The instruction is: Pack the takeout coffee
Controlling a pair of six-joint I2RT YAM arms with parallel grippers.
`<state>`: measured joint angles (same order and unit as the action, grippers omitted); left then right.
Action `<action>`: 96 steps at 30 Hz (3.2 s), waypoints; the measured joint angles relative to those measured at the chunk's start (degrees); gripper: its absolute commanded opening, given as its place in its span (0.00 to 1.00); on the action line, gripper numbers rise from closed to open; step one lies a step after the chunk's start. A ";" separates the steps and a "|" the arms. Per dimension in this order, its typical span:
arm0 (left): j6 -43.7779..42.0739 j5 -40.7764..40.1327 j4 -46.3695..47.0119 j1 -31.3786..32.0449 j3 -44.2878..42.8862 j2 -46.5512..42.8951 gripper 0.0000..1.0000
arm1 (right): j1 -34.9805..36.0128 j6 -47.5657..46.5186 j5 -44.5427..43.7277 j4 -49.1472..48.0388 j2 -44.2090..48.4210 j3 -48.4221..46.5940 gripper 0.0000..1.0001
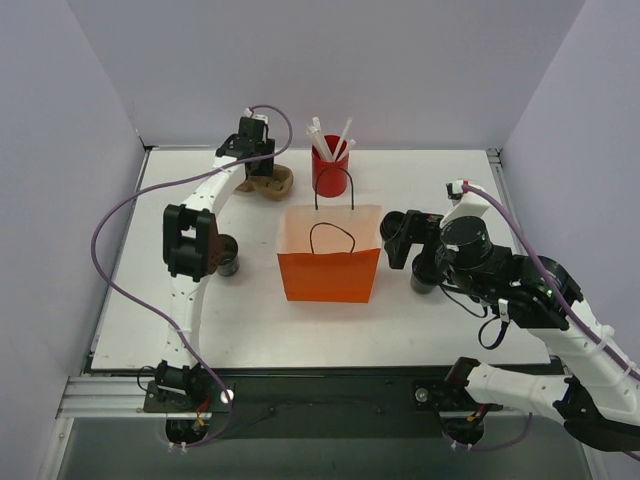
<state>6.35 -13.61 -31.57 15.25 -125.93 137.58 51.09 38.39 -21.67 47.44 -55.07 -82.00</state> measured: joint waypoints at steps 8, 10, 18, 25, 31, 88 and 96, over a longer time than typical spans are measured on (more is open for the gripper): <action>0.66 2.36 -1.57 -0.42 -3.30 0.24 0.65 | 0.00 -0.85 -0.26 0.00 -0.70 -0.48 0.89; 0.96 2.34 -2.56 -0.39 -3.67 0.24 0.71 | 0.00 -0.94 -0.50 0.00 -0.68 -0.61 0.89; 3.15 1.40 -5.62 -0.42 -3.76 0.48 0.88 | 0.00 -1.25 -1.05 0.00 -0.28 -0.63 0.89; 3.52 0.79 -6.64 -0.55 -4.48 2.38 0.86 | 0.00 -1.51 -1.51 0.00 0.94 -0.63 0.89; 3.72 1.07 -7.26 -1.55 -4.09 3.67 0.86 | 0.00 -1.55 -1.53 0.00 1.14 -0.63 0.89; -1.07 6.27 -0.37 -1.79 -1.62 3.54 0.63 | -0.44 -1.40 -1.49 0.00 -1.05 -0.61 0.89; -1.14 6.19 -0.37 -1.77 -3.26 2.71 0.61 | -0.44 -1.40 -1.46 -0.02 -1.07 -0.61 0.89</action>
<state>5.21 -7.42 -31.94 13.47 -129.19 140.29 50.65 36.99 -23.14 47.42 -56.14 -82.61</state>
